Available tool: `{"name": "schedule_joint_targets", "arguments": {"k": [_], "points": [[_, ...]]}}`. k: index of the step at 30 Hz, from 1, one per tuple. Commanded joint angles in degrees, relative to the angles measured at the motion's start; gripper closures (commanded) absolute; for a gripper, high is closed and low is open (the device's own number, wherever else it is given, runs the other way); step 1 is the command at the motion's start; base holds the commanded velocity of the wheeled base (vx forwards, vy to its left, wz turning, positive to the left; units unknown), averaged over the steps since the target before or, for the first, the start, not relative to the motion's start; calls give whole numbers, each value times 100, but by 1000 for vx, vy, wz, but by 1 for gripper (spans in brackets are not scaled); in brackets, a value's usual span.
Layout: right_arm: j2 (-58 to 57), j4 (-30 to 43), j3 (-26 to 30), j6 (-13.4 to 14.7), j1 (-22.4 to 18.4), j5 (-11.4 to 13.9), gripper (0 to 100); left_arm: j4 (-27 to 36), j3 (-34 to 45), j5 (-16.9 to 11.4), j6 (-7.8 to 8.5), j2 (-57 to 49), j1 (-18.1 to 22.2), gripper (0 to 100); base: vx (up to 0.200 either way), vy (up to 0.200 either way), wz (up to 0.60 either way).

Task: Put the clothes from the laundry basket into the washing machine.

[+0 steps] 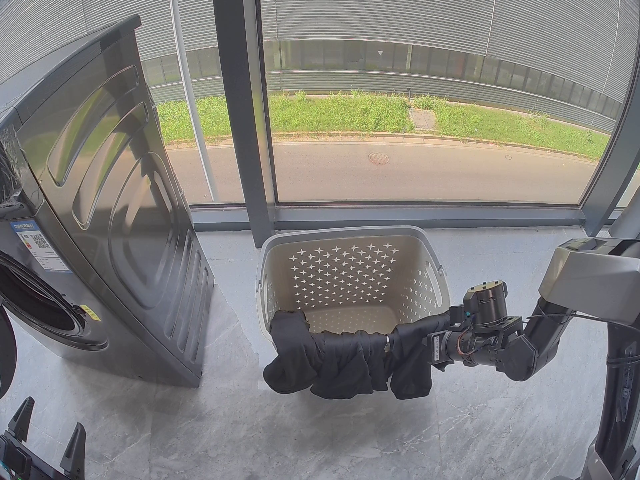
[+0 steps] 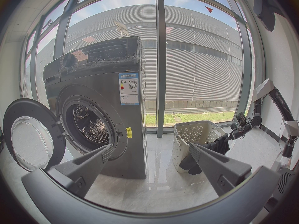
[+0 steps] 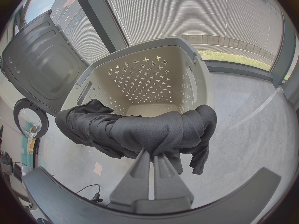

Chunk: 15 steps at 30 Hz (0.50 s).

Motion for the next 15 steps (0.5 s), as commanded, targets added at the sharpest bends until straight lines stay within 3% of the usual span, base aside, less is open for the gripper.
{"name": "schedule_joint_targets", "arguments": {"k": [1,7,15], "points": [[-259,-2,159,8,67,38,100,-2,84,13,-1,-92,0,0,0,0,0],[-707,-20,545,175,401,372,100,-2,84,4,7,-84,0,0,0,0,0],[-734,-283,598,175,524,390,100,-2,84,4,-1,-84,0,0,0,0,0]]}}
